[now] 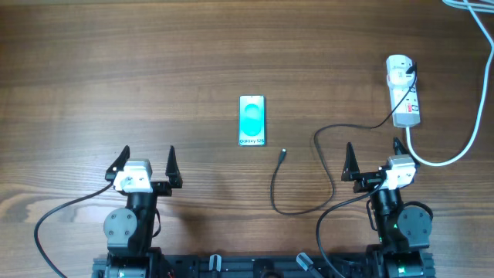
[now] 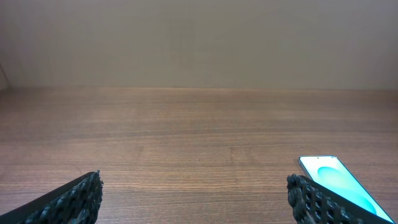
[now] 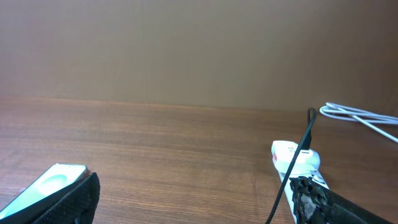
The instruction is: Plug charger to phone and switch on socket
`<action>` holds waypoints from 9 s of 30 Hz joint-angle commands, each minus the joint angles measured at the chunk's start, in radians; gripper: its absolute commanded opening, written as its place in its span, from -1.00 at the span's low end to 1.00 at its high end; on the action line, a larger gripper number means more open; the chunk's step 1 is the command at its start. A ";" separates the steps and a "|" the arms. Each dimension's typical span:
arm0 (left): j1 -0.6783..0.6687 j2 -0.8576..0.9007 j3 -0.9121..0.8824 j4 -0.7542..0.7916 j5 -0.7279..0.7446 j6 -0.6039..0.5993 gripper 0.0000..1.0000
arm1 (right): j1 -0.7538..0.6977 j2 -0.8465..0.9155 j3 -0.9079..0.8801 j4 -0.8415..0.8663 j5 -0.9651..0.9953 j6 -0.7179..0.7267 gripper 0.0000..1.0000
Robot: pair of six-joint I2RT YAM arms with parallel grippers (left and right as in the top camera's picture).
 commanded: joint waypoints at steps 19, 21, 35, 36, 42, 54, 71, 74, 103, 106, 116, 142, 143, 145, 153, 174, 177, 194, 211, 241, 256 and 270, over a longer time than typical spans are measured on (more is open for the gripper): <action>0.006 -0.011 -0.006 0.000 -0.002 0.012 1.00 | -0.005 -0.009 -0.001 0.003 0.001 -0.002 1.00; 0.006 -0.011 -0.006 0.000 -0.002 0.012 1.00 | -0.005 -0.009 -0.001 0.003 0.001 -0.002 0.99; 0.006 -0.011 -0.006 0.000 -0.002 0.012 1.00 | -0.005 -0.009 -0.001 0.003 0.001 -0.002 1.00; 0.006 -0.011 -0.006 0.000 -0.002 0.012 1.00 | -0.005 -0.009 -0.001 0.003 0.001 -0.002 1.00; 0.006 -0.011 -0.006 0.000 -0.002 0.012 1.00 | -0.005 -0.009 -0.001 0.003 0.001 -0.002 1.00; 0.005 -0.011 -0.006 0.003 0.008 0.007 1.00 | -0.005 -0.009 -0.001 0.003 0.001 -0.001 1.00; 0.005 0.084 0.223 0.299 0.572 -0.108 1.00 | -0.005 -0.009 -0.001 0.003 0.001 -0.002 1.00; 0.005 0.296 0.490 -0.016 0.470 -0.130 1.00 | -0.005 -0.009 -0.001 0.003 0.001 -0.002 1.00; -0.477 2.053 1.943 -1.294 0.121 -0.578 1.00 | -0.005 -0.009 -0.001 0.003 0.001 -0.002 1.00; -0.493 2.112 1.943 -1.259 0.071 -0.662 1.00 | -0.005 -0.009 -0.001 0.003 0.001 -0.002 1.00; -0.501 2.222 1.942 -1.162 0.069 -0.553 1.00 | -0.005 -0.009 -0.001 0.003 0.001 -0.002 1.00; -0.515 2.343 1.942 -1.088 0.057 -0.467 1.00 | -0.005 -0.009 -0.001 0.003 0.001 -0.002 1.00; -0.515 2.343 1.942 -1.084 0.057 -0.467 1.00 | -0.005 -0.009 -0.001 0.003 0.001 -0.002 1.00; -0.515 2.343 1.942 -1.081 0.057 -0.468 1.00 | -0.005 -0.009 -0.001 0.003 0.001 -0.002 1.00; -0.515 2.343 1.835 -1.006 0.057 -0.475 1.00 | -0.005 -0.009 -0.001 0.003 0.001 -0.002 1.00; -0.558 2.343 1.791 -0.985 -0.023 -0.521 0.99 | -0.005 -0.009 -0.001 0.003 0.001 -0.002 1.00; -0.560 2.343 1.791 -0.954 -0.022 -0.524 1.00 | -0.005 -0.009 -0.001 0.003 0.001 -0.002 1.00; -0.560 2.343 1.791 -0.954 -0.022 -0.519 1.00 | -0.005 -0.009 -0.001 0.003 0.001 -0.002 1.00; -0.560 2.343 1.791 -0.954 -0.022 -0.520 1.00 | -0.005 -0.009 -0.001 0.003 0.001 -0.002 1.00; -0.559 2.343 1.791 -1.018 -0.060 -0.516 1.00 | -0.005 -0.009 -0.001 0.003 0.001 -0.002 1.00; -0.560 2.343 1.791 -1.061 -0.077 -0.516 0.92 | -0.005 -0.009 -0.001 0.003 0.001 -0.002 0.99; -0.559 2.343 1.791 -1.055 -0.078 -0.516 1.00 | -0.005 -0.009 -0.001 0.003 0.001 -0.002 1.00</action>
